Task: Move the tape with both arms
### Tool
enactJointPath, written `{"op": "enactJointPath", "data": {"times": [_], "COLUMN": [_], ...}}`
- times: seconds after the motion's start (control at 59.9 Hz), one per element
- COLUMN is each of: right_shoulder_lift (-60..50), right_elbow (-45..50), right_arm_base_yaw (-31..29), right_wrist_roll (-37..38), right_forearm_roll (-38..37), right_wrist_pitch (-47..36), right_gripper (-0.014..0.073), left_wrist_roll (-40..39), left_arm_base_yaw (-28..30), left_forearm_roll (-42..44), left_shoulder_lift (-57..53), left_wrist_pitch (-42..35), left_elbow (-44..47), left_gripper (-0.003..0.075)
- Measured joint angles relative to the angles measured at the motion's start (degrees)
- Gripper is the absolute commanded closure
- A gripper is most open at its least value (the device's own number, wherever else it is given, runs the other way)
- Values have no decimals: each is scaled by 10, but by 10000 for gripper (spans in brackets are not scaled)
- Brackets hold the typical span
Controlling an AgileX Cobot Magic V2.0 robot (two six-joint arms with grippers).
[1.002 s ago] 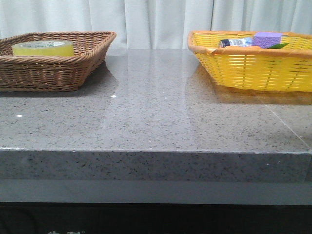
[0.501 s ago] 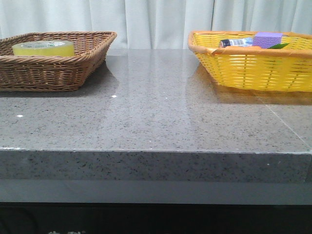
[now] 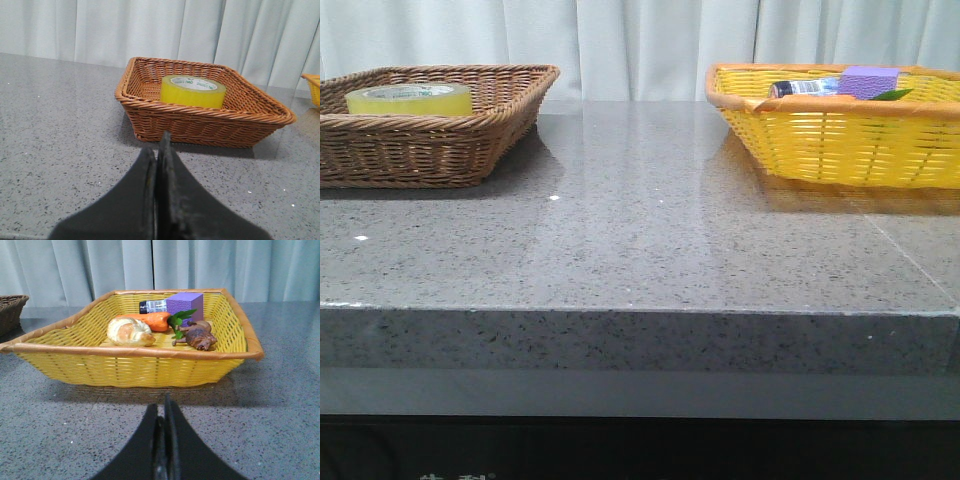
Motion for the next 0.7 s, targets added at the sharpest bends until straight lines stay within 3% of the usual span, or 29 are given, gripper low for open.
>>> {"op": "enactJointPath", "data": {"times": [0.217,0.701], "right_shoulder_lift": [-6,-7], "right_elbow": [35,35], "right_arm_base_yaw": [12,19], "right_wrist_roll": [0,0], "right_forearm_roll": [0,4], "right_wrist_pitch": [-39,-46], "right_gripper": [663,663], "left_wrist_roll": [0,0], "left_arm_base_yaw": [0,0], "left_forearm_roll": [0,0], "left_shoulder_lift": [0,0], "left_wrist_pitch": [0,0], "left_elbow": [0,0], "left_gripper": [740,740]}}
